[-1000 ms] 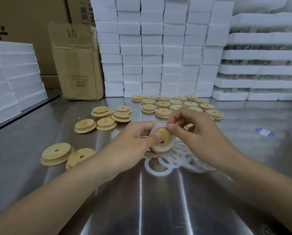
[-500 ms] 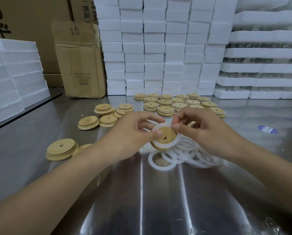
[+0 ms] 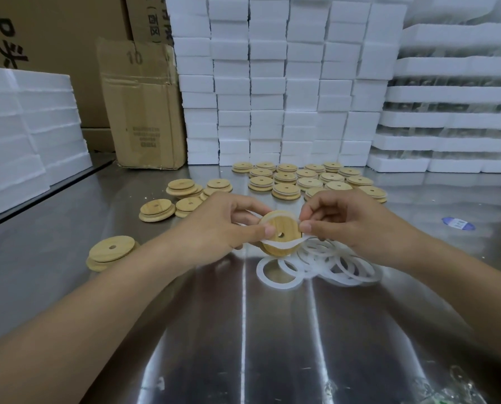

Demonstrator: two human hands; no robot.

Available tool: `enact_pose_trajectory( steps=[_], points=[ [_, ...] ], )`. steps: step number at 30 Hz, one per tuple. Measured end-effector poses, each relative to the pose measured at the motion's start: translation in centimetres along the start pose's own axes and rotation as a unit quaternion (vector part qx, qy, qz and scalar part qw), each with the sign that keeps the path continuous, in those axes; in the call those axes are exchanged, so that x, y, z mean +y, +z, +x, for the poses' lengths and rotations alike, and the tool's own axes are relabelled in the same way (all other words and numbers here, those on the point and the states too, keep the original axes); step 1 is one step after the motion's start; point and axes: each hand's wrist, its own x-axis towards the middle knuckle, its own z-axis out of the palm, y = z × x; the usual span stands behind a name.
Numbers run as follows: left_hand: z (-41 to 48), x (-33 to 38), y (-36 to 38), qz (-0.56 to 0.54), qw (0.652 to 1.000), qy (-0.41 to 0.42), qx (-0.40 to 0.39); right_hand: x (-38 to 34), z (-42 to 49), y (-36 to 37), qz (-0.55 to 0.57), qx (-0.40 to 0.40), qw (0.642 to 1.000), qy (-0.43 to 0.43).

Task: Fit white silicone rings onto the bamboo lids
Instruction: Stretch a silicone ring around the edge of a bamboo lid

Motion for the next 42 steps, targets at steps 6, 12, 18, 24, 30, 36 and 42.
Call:
enact_pose_trajectory(
  steps=[6, 12, 18, 24, 30, 36, 42],
  points=[
    [-0.2, 0.1, -0.2, 0.005, 1.000, -0.009, -0.011, 0.1, -0.3, 0.3, -0.014, 0.000, 1.000, 0.012],
    [-0.3, 0.0, -0.2, -0.002, 0.999, -0.030, -0.023, 0.1, -0.4, 0.3, -0.052, -0.016, 0.998, 0.020],
    [-0.3, 0.1, -0.2, -0.018, 0.998, -0.055, -0.014, 0.3, -0.3, 0.2, -0.069, -0.053, 0.996, 0.005],
    [-0.3, 0.1, 0.2, -0.027, 0.998, -0.058, -0.003, 0.2, -0.3, -0.5, -0.131, -0.101, 0.986, -0.001],
    [-0.4, 0.0, 1.3, 0.006, 0.999, 0.001, 0.044, 0.2, -0.5, 0.6, -0.183, -0.082, 0.979, 0.021],
    [-0.5, 1.2, 1.9, 0.021, 0.993, 0.098, 0.065, -1.3, -0.9, 0.9, -0.186, 0.016, 0.982, -0.018],
    [-0.8, 1.3, 2.9, 0.011, 0.994, 0.089, 0.063, -1.8, -0.8, 1.4, -0.187, -0.031, 0.981, -0.041]
  ],
)
